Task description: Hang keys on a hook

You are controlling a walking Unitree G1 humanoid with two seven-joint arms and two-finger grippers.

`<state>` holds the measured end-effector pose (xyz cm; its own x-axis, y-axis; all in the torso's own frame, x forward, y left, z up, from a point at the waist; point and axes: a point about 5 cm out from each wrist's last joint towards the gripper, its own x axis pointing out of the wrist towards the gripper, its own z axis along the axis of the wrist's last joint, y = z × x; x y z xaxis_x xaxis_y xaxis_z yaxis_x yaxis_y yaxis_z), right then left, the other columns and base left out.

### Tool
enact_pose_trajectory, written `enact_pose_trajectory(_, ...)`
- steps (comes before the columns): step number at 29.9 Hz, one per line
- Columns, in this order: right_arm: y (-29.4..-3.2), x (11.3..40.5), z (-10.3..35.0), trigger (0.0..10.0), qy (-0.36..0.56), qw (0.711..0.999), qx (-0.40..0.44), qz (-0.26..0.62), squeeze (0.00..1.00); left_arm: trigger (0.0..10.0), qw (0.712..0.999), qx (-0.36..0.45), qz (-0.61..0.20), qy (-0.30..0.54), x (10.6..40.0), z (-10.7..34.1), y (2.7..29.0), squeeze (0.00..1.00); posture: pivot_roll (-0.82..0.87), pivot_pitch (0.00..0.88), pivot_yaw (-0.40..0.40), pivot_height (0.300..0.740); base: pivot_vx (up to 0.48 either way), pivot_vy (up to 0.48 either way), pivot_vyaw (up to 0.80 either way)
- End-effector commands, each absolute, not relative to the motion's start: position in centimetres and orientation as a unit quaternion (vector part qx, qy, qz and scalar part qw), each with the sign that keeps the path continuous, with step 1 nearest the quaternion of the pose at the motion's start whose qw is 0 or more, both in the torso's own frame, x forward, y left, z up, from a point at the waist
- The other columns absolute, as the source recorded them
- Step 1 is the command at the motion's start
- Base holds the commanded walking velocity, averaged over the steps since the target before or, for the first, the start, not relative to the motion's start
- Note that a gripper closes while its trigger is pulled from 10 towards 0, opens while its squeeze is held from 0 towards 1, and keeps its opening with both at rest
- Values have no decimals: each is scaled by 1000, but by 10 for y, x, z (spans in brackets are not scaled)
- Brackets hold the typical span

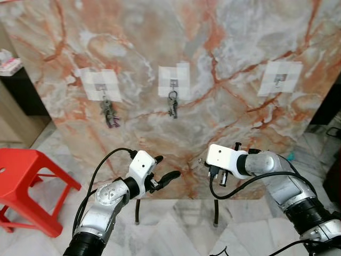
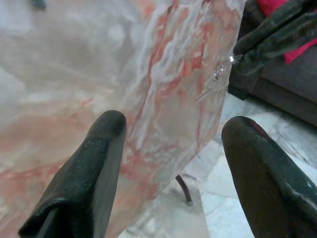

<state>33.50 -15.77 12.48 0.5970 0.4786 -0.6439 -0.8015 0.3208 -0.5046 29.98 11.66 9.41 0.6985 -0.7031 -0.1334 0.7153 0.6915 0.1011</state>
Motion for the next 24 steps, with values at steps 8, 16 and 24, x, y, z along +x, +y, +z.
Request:
enact_pose_trajectory(8,-153,336,130,10000,184,784,-427,411,0,10000,923,94,-372,7,307,104,112,0,140,0,-2,740,0,-231,-688)
enact_pose_trajectory(16,-150,337,133,10000,180,781,-432,415,0,10000,926,88,-366,12,308,103,116,0,143,0,-3,740,0,-93,-688)
enact_pose_trajectory(24,-146,338,136,10000,172,771,-441,426,0,10000,915,84,-394,21,304,101,111,0,146,0,-2,740,0,0,-690)
